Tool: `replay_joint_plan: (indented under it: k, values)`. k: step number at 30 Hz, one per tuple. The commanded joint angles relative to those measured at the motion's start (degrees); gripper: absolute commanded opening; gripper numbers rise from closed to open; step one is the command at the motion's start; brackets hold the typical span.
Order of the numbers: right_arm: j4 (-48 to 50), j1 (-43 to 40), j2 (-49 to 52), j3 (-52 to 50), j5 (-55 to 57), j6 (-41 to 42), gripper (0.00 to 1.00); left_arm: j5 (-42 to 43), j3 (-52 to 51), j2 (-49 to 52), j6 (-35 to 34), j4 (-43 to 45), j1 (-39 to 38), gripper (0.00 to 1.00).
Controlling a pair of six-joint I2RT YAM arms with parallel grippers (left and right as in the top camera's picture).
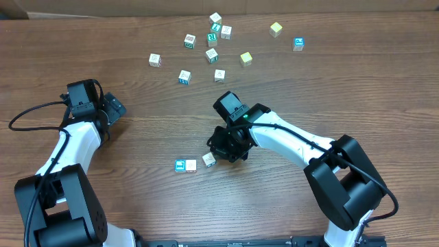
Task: Form a horizontal line
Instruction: 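Lower the block right of the placed pair and adjust its position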
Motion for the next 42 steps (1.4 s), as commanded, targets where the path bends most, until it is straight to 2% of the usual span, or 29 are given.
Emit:
replay_joint_plan:
  k: [1, 7, 10, 15, 26, 29, 33, 35, 39, 42]
  values:
    - [-0.74, 0.00, 0.37, -0.37, -1.92, 0.26, 0.04, -0.76, 0.74, -0.28, 0.20, 0.04, -0.07, 1.00]
    - [-1.25, 0.00, 0.37, -0.37, -1.86, 0.28, 0.04, -0.76, 0.74, -0.28, 0.20, 0.04, -0.07, 1.00]
    - [-1.27, -0.07, 0.37, -0.37, 2.43, 0.31, 0.04, -0.76, 0.74, -0.28, 0.20, 0.04, -0.07, 1.00]
    - [-1.68, -0.68, 0.37, -0.37, 7.19, 6.25, 0.04, -0.76, 0.74, -0.28, 0.20, 0.04, -0.07, 1.00]
    - [-1.22, -1.07, 0.48, -0.48, 7.04, 7.78, 0.04, -0.76, 0.74, -0.28, 0.22, 0.02, -0.11, 1.00]
    - [-1.18, -1.03, 0.48, -0.48, 6.91, 7.76, 0.08, -0.76, 0.74, -0.28, 0.22, 0.02, -0.15, 1.00]
    - [-1.05, -1.03, 0.48, -0.48, 6.91, 7.76, 0.05, -0.79, 0.74, -0.28, 0.20, 0.04, -0.04, 1.00]
    - [-1.09, -1.03, 0.48, -0.48, 6.95, 7.74, 0.10, -0.76, 0.74, -0.28, 0.20, 0.04, -0.04, 1.00]
    - [-1.03, -1.03, 0.48, -0.48, 8.24, 7.76, 0.04, -0.76, 0.74, -0.28, 0.20, 0.04, -0.11, 1.00]
    - [-1.03, -1.07, 0.48, -0.48, 9.57, 7.76, 0.04, -0.76, 0.74, -0.28, 0.20, 0.04, -0.09, 1.00]
